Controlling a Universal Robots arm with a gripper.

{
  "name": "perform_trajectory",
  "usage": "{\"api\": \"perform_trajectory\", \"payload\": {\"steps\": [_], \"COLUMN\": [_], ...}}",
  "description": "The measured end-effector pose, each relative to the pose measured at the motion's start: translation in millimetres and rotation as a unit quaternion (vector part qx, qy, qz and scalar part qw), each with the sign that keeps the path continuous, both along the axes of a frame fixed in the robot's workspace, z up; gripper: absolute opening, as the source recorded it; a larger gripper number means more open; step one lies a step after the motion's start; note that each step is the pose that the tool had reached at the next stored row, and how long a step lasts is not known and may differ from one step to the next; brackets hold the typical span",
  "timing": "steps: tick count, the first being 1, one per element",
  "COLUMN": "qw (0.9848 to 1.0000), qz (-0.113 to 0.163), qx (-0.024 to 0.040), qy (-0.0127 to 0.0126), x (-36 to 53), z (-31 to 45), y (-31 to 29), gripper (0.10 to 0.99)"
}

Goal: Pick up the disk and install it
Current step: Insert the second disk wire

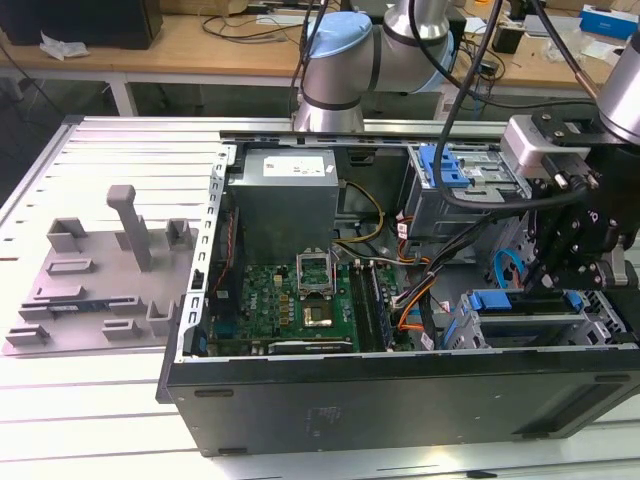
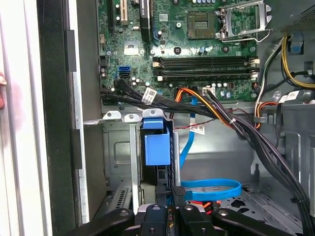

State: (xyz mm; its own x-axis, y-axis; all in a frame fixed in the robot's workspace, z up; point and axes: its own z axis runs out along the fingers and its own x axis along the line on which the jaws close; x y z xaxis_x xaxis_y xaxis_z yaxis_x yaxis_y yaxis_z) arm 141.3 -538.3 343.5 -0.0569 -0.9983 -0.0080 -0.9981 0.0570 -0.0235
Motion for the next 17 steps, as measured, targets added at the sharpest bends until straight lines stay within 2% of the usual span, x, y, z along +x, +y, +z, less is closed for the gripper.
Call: {"api": "perform_trajectory", "payload": {"steps": [5, 6, 7, 10, 12, 17], "qw": [1.0, 1.0, 1.0, 1.0, 1.0, 1.0], "qz": [0.0, 0.0, 0.0, 0.0, 0.0, 0.0], "qx": [-0.0003, 0.0001, 0.0, -0.0001, 0.0, 0.0], "qy": [0.0003, 0.0004, 0.0004, 0.0004, 0.0004, 0.0004], "x": [0.0, -0.1, 0.0, 0.0, 0.0, 0.0], "z": [-3.5, -4.0, -3.9, -2.5, 0.7, 14.8], "y": [-0.4, -0.4, -0.4, -0.2, 0.3, 3.5], "gripper": [0.161, 0.173, 0.235, 0.235, 0.235, 0.235]}}
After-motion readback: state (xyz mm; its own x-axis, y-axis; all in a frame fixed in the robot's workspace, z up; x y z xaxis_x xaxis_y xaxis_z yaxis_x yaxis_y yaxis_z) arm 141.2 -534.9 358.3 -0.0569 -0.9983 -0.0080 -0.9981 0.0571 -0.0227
